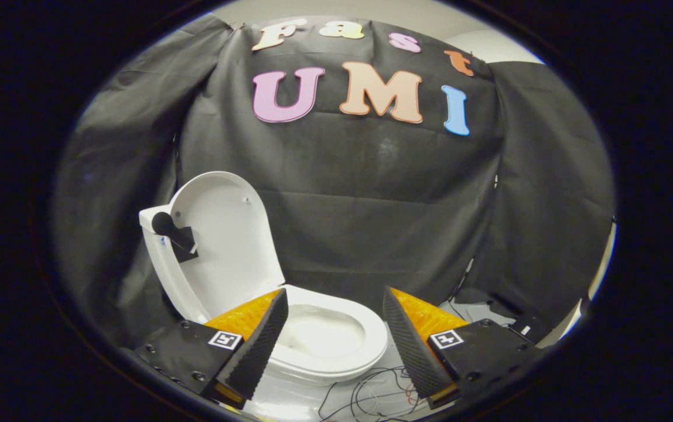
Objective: Open the toilet lid.
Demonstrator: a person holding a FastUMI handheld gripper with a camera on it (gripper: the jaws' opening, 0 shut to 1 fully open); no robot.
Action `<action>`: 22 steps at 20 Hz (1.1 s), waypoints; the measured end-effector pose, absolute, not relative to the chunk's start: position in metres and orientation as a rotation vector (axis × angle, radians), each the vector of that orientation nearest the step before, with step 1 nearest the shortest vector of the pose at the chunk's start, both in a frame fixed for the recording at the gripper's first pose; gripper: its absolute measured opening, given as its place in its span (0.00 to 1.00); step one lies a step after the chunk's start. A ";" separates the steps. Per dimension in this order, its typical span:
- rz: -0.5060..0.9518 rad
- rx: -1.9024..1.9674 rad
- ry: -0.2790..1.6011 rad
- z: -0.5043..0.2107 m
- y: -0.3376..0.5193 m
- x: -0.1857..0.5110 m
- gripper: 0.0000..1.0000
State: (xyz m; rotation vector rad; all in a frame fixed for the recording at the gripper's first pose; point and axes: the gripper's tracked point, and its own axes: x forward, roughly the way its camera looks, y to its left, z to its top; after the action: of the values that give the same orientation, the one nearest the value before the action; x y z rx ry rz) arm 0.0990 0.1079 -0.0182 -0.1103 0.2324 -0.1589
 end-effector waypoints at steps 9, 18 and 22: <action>-0.172 -0.025 0.165 -0.009 0.060 0.097 1.00; -0.210 -0.002 0.174 -0.020 0.002 0.078 1.00; -0.198 -0.007 0.169 -0.017 0.001 0.077 1.00</action>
State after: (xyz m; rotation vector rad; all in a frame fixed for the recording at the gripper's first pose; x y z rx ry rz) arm 0.0769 0.0009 -0.0169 -0.0065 0.1691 -0.1981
